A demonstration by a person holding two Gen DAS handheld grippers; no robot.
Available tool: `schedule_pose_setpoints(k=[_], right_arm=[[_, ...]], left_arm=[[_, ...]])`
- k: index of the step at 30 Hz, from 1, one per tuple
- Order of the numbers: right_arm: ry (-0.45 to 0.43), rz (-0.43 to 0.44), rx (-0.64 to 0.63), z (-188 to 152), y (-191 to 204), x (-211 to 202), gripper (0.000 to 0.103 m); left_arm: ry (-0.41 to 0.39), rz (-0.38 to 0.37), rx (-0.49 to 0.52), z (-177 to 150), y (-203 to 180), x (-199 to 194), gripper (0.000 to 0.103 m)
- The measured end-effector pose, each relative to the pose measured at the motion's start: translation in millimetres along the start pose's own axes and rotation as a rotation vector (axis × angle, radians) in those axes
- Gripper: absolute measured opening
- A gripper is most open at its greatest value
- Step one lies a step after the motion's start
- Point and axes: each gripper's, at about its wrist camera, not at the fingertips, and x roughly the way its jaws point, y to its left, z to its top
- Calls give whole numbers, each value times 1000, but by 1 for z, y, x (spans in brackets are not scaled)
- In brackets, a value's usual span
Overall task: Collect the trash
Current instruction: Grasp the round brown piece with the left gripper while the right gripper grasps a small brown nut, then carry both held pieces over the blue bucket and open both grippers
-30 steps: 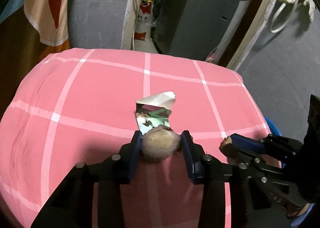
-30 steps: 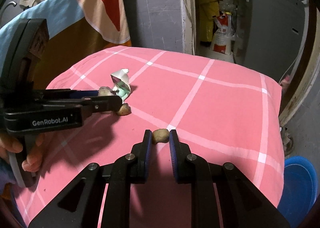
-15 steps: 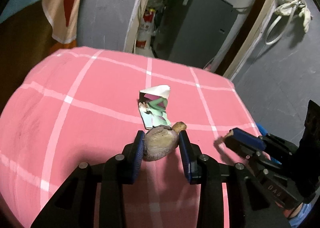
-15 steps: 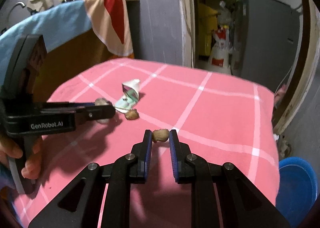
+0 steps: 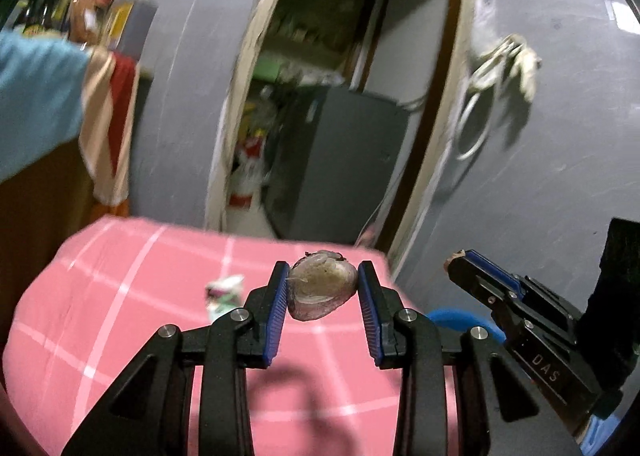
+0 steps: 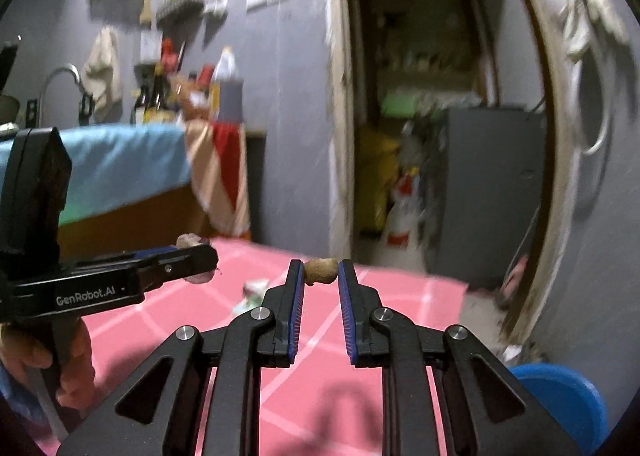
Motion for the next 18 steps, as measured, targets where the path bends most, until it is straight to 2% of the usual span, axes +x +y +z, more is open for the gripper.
schedule_pose_setpoints(k=[3, 9, 15, 18], right_arm=[[-86, -66, -2, 7, -8, -27, 15], [-180, -188, -26, 2, -23, -73, 15], [-211, -306, -16, -7, -47, -110, 16], [-202, -345, 17, -11, -61, -121, 16]], left_arm=[[-59, -29, 19, 4, -21, -8, 30], [-132, -97, 56, 10, -60, -15, 30], [-132, -172, 92, 2, -102, -5, 30], [-105, -212, 102, -3, -124, 4, 30]])
